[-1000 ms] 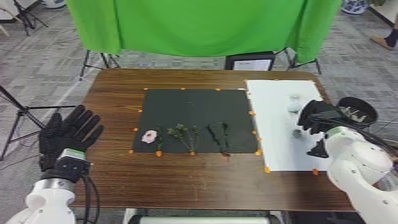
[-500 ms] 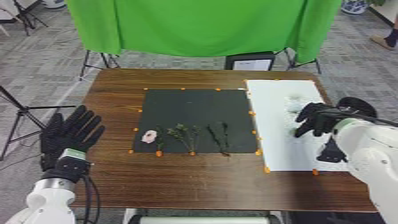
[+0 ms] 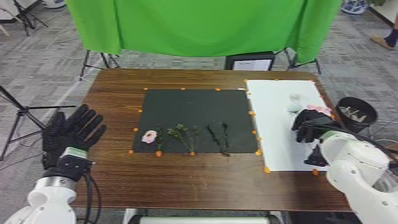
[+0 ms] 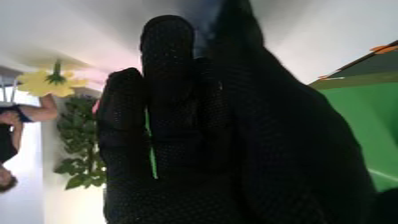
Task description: Arrange flowers
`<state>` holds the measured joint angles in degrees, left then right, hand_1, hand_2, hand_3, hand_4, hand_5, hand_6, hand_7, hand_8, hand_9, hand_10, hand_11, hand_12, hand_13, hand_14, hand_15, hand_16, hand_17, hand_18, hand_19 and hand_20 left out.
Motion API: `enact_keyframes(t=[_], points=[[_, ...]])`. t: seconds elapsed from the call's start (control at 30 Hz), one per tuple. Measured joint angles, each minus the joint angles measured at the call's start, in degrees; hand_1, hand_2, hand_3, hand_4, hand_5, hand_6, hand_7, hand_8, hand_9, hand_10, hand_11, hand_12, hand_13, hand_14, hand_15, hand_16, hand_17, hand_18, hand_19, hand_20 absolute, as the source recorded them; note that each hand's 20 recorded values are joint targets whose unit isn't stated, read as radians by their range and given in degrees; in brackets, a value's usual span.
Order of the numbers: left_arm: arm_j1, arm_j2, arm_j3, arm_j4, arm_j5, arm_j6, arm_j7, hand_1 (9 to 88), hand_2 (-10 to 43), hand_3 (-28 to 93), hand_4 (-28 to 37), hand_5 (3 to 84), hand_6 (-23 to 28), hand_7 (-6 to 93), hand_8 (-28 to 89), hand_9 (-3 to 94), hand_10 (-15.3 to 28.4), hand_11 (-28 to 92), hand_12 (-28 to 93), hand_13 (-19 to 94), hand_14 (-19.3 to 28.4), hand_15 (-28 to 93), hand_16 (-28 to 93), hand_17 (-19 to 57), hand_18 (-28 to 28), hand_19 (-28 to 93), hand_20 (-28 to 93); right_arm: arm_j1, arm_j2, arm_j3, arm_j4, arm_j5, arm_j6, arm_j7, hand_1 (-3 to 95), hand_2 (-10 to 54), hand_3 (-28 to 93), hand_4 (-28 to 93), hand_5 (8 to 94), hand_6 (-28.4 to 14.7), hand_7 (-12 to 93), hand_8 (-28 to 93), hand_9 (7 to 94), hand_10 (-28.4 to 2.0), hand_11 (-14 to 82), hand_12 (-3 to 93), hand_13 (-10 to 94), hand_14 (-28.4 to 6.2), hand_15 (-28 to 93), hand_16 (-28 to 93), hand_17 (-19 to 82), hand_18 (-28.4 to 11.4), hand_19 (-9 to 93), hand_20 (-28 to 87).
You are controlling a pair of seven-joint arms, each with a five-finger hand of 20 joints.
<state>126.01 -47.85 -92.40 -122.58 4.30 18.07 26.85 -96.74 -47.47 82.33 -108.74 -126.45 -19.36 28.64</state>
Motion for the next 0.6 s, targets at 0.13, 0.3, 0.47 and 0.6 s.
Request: enact_keyframes(t=[0.13,0.3,0.47,0.6], points=[[0.14,0.00,-0.06,0.00,-0.01,0.00,0.12,24.3,15.7,73,-28.3,47.9,10.8,11.9,-7,40.4,16.4,21,12,28,17.0,38,-7,-5.9,16.6,39,10,-0.48,0.08,-0.02,0.02,-0.12,1.05,-0.21,64.4,-9.5,62,-28,75.2,3.7,34,-1,87.4,-5.9,6.9,36.6,76,-3.6,36,47,38,-18.8,78,41],[0.31,0.00,-0.08,-0.04,-0.06,0.01,0.34,24.3,15.6,73,-28.3,47.9,10.8,11.8,-7,40.3,16.4,20,13,28,17.0,38,-7,-6.0,16.6,39,10,-2.00,0.70,-0.79,0.03,-0.55,7.13,-0.88,64.1,-9.5,64,-28,76.3,3.7,34,0,88.6,-5.9,6.9,37.7,76,-3.7,36,48,39,-19.3,79,42],[0.34,0.00,-0.08,-0.07,-0.07,0.01,0.49,24.3,15.5,73,-28.3,48.0,10.8,11.7,-7,40.3,16.4,20,13,28,17.0,38,-7,-6.0,16.6,39,10,-1.86,0.94,-1.52,-1.58,-1.41,8.37,-2.88,63.7,-9.5,65,-28,76.5,3.6,33,1,88.9,-6.0,6.7,38.0,77,-3.3,37,48,39,-18.9,80,43],[0.56,0.02,-0.31,-0.17,-0.07,0.01,0.60,24.3,15.5,73,-28.3,48.0,10.8,11.6,-7,40.4,16.5,20,13,28,17.0,38,-7,-6.0,16.6,39,10,2.15,0.64,-5.72,-2.86,-1.95,8.37,-6.96,62.7,-9.5,65,-28,76.5,3.8,33,1,88.5,-5.9,6.5,38.3,76,-3.1,37,48,39,-19.0,80,43]])
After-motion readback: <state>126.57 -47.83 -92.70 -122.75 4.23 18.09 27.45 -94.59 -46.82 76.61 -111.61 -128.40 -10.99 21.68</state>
